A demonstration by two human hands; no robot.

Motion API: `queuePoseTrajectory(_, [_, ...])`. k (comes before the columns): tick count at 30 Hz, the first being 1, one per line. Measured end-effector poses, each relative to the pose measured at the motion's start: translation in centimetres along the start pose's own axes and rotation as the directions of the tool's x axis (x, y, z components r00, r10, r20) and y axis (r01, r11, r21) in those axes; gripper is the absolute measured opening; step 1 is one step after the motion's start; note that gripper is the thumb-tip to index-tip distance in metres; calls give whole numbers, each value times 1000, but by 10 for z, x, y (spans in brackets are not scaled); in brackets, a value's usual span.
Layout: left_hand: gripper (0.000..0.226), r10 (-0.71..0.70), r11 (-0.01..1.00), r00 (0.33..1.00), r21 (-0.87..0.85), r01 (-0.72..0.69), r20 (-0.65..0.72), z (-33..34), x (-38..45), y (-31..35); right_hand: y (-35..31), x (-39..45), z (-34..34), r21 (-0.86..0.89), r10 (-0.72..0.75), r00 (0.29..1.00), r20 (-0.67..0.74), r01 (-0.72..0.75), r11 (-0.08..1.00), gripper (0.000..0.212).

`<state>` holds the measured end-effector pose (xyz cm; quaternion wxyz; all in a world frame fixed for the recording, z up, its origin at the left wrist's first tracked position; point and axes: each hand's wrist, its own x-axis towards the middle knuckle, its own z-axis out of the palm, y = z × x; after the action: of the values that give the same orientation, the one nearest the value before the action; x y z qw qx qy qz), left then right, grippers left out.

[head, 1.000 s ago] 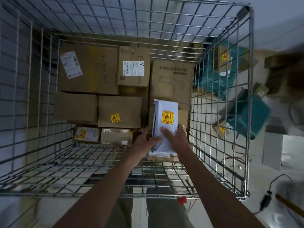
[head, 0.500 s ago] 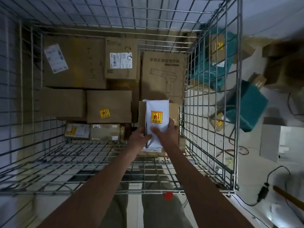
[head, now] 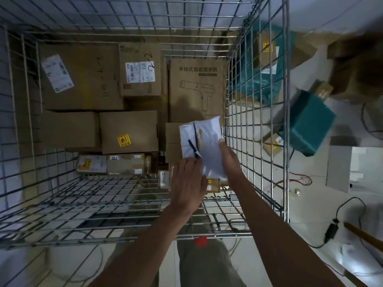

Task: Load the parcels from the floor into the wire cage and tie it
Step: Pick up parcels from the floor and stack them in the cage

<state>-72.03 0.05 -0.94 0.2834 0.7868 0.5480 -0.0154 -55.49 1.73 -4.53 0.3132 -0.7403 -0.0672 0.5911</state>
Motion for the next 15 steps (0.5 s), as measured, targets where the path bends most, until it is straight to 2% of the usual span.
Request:
queuePoseTrajectory(2, [47,12,999,1000,37,-11,-7,0,7,3,-2,2,-4,-75,-82,996,-31,79,994,49])
queuePoseTrajectory(6, [43,-4,995,999,101,10,-52,-6,14,-10,6,8,-6,-412,-142,989,-32,116,904,37])
queuePoseTrajectory(8, [35,-95,987,994,127,102,-62,-9,15,-27,8,10,-9,-398,-118,990,-77,78,914,32])
queuePoseTrajectory(10, [33,-219,973,975,66,221,-35,-10,16,-49,11,12,-13,-357,-73,989,-130,21,934,27])
queuePoseTrajectory(15, [21,-467,859,867,-145,491,174,3,34,-106,23,18,-9,-403,-83,984,-159,13,915,35])
